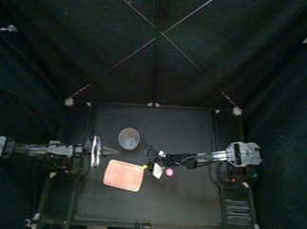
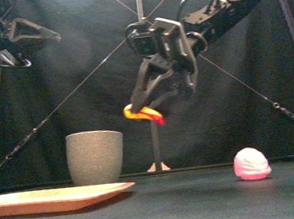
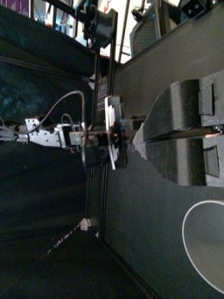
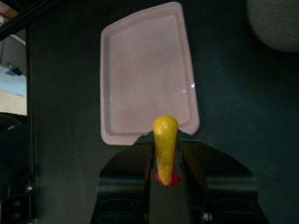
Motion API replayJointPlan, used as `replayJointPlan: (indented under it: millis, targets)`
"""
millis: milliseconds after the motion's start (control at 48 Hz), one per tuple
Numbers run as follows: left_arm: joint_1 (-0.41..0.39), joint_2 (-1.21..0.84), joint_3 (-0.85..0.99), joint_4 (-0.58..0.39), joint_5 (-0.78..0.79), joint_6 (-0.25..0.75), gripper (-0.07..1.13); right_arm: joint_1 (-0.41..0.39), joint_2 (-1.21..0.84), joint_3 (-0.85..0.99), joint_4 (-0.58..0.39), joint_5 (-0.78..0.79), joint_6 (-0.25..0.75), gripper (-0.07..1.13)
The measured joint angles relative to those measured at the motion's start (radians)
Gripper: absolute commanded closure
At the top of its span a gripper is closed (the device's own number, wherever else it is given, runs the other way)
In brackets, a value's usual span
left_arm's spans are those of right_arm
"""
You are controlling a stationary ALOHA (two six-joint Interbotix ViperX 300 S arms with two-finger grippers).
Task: Pick the shrimp then place it on the pink plate
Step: Place shrimp on the pink plate
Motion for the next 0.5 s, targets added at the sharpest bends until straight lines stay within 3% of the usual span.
replayJointPlan:
  millis: [500]
  targets:
    - [0.011,0.0,0.012,0.0,0.0,0.0,1.03,0.025,0.305,-0.345,-0.071,-0.006,0.0,0.48]
